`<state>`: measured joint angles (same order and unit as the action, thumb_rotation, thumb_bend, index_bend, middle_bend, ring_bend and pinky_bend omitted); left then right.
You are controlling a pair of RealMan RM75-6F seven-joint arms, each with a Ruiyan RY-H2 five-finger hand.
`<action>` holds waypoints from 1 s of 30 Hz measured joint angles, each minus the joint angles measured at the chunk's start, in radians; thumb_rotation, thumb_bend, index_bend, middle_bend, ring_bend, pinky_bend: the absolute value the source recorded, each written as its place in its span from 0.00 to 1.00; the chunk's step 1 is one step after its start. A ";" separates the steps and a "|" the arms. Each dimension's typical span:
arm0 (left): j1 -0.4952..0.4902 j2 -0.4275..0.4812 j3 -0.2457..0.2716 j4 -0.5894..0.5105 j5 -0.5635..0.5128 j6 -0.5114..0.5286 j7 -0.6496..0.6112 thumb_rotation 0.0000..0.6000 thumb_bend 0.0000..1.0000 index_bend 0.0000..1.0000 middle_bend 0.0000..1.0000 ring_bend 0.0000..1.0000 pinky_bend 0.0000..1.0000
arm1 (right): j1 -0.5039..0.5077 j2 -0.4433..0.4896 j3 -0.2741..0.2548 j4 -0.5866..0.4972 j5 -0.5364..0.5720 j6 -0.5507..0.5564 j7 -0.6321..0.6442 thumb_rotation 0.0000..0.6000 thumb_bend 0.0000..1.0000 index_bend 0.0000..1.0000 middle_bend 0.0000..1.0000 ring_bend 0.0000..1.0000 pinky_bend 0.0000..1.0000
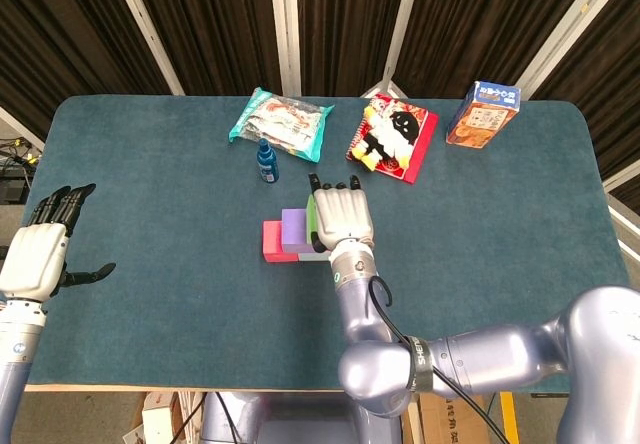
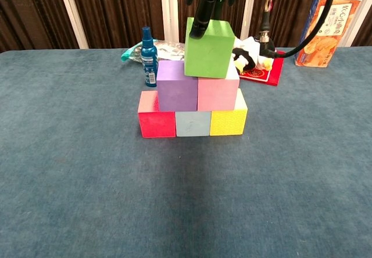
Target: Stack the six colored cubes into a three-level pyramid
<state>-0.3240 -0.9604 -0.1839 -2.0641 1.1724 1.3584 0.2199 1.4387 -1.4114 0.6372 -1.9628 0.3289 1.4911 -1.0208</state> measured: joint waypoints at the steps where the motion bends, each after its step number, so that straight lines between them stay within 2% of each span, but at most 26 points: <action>1: 0.000 0.000 0.000 0.000 0.000 -0.001 0.001 1.00 0.12 0.00 0.07 0.04 0.08 | -0.001 -0.001 0.000 0.001 -0.002 0.000 0.000 1.00 0.46 0.00 0.35 0.20 0.00; 30: -0.001 -0.001 -0.002 -0.002 -0.013 -0.004 0.010 1.00 0.12 0.00 0.07 0.04 0.08 | -0.010 -0.022 0.013 0.010 -0.020 0.009 -0.012 1.00 0.46 0.00 0.35 0.20 0.00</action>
<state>-0.3254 -0.9619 -0.1858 -2.0659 1.1596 1.3549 0.2302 1.4288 -1.4334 0.6505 -1.9529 0.3085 1.4999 -1.0332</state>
